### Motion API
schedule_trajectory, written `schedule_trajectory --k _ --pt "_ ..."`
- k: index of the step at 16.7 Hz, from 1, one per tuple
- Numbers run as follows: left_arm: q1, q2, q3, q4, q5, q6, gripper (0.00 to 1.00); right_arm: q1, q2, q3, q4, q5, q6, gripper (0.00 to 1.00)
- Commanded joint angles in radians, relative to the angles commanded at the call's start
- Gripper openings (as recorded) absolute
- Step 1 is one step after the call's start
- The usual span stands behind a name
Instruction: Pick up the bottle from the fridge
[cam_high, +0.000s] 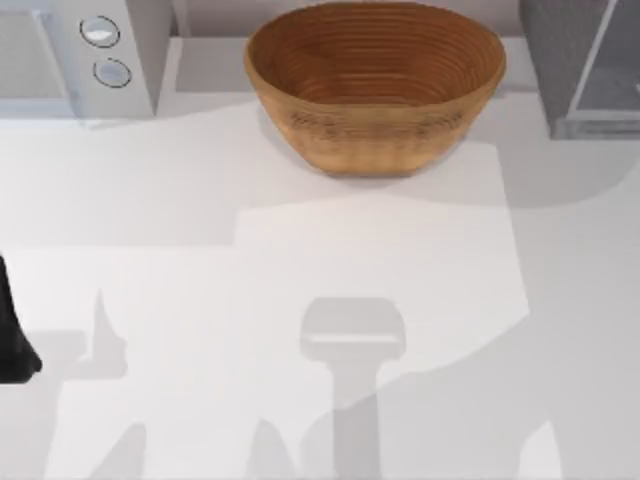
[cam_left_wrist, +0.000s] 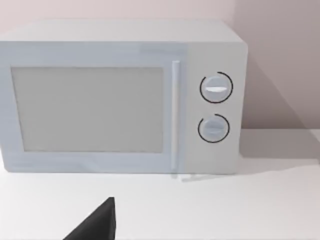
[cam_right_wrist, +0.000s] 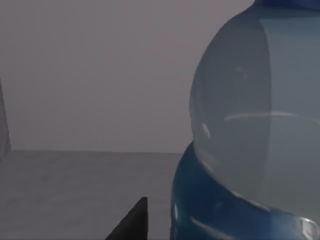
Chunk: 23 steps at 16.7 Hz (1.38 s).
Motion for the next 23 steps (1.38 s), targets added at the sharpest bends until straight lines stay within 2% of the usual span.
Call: schedule_trajectory --k 8,18,23 --pt "0.000 0.000 0.000 0.000 0.000 0.000 1.00 0.000 0.000 0.000 0.000 0.000 0.000 0.02" --pt "0.000 0.000 0.000 0.000 0.000 0.000 1.00 -0.003 -0.005 0.000 -0.004 0.000 0.000 0.00" --pt "0.000 0.000 0.000 0.000 0.000 0.000 1.00 -0.004 -0.100 0.018 -0.121 0.000 0.000 0.00"
